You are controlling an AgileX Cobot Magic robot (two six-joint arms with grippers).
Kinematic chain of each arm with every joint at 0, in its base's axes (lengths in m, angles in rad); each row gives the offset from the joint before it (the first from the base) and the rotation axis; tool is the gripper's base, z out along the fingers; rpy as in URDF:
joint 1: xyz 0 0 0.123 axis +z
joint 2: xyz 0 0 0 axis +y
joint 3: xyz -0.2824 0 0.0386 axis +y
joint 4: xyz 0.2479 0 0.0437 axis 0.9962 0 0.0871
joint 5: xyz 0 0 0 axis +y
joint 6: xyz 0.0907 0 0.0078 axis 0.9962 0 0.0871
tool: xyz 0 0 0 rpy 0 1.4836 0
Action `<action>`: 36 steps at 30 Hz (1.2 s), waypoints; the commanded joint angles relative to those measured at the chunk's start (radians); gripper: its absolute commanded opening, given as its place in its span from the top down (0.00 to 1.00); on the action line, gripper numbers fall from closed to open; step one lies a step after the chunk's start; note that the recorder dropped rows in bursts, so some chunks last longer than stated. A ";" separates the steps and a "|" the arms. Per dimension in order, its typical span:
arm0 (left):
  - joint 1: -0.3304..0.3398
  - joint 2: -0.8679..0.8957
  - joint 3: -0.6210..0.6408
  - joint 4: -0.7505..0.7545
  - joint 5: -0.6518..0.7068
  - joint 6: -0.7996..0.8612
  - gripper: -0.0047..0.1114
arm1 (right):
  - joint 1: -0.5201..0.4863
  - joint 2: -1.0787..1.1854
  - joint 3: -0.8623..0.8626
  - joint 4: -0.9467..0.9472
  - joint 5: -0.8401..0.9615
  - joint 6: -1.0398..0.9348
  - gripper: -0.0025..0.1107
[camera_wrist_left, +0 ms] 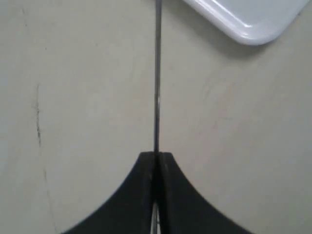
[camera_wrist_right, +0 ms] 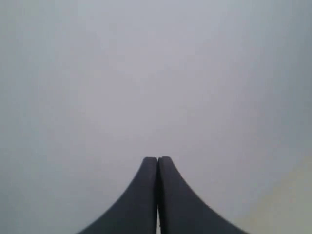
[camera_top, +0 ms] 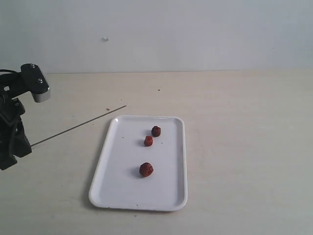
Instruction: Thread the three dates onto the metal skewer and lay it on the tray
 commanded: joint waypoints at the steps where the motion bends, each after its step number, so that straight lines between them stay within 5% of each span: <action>1: 0.003 0.000 0.003 -0.131 -0.046 0.104 0.96 | 0.000 0.032 -0.033 -0.148 -0.199 0.045 0.98; 4: 0.003 0.000 0.003 -0.131 -0.059 0.109 0.96 | 0.000 0.232 -0.264 -0.388 -0.131 0.064 0.98; 7: 0.003 0.000 0.003 -0.131 -0.056 0.109 0.96 | 0.000 0.568 -0.594 -0.868 0.067 0.295 0.98; 11: 0.003 0.000 0.003 -0.117 -0.056 0.106 0.96 | 0.000 0.770 -0.756 -1.433 0.069 0.841 0.98; 13: 0.003 0.000 0.003 -0.096 -0.056 0.098 0.96 | 0.000 0.906 -0.857 -2.051 0.034 1.392 0.98; 15: 0.003 0.000 0.003 -0.096 -0.056 0.098 0.96 | -0.002 1.048 -0.966 -2.161 -0.129 1.595 0.98; 19: 0.003 0.000 0.003 -0.098 -0.056 0.098 0.96 | 0.019 1.212 -1.066 -2.161 -0.261 1.598 0.98; 24: 0.003 0.000 0.003 -0.100 -0.056 0.098 0.96 | 0.028 1.282 -1.100 -2.161 -0.104 1.374 0.98; 33: 0.003 0.000 0.003 -0.098 -0.060 0.098 0.96 | 0.028 1.301 -1.103 -2.141 0.770 0.662 0.98; 36: 0.003 0.000 0.003 -0.098 -0.060 0.098 0.96 | 0.028 1.380 -1.181 -1.817 1.050 0.280 0.98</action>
